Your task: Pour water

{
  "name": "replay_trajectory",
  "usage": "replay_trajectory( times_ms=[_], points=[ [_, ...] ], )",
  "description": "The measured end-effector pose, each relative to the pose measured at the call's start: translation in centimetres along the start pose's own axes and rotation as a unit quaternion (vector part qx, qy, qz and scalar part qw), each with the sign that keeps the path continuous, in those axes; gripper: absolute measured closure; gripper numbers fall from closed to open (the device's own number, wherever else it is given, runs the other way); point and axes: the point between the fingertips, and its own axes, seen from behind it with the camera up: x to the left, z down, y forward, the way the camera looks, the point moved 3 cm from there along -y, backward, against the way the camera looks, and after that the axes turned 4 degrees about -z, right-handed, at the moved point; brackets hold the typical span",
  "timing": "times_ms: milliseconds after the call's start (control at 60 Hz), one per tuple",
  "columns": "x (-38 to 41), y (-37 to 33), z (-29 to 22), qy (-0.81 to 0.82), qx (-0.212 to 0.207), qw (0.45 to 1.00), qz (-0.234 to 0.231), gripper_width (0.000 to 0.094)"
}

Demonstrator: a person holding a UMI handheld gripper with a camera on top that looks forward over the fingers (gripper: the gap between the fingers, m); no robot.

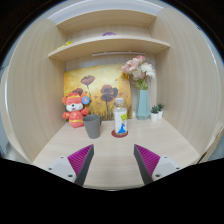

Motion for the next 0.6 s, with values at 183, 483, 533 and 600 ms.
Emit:
replay_trajectory(
  times_ms=[183, 483, 533, 600],
  points=[
    [-0.5, -3.4, -3.2, -0.014, -0.036, 0.999, 0.014, 0.0108],
    [0.1, -5.8, -4.8, -0.008, -0.055, 0.998, 0.005, 0.0112],
    [-0.1, -5.9, -4.6, -0.011, -0.054, 0.998, 0.008, 0.0111],
    [-0.1, -5.9, -4.4, -0.011, -0.053, 0.999, 0.008, 0.0113]
  ],
)
